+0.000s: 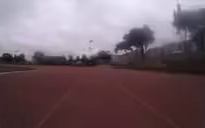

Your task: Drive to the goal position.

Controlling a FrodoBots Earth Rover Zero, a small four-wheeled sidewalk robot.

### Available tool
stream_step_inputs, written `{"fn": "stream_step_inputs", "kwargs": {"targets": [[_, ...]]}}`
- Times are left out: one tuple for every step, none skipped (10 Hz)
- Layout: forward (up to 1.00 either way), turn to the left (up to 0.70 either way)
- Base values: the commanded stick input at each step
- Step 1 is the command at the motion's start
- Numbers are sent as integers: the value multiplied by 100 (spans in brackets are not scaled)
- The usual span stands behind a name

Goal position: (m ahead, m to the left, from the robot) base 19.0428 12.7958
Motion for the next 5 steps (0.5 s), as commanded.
{"fn": "stream_step_inputs", "kwargs": {"targets": [[70, 0], [70, 5], [70, 14], [70, 14], [70, 9]]}}
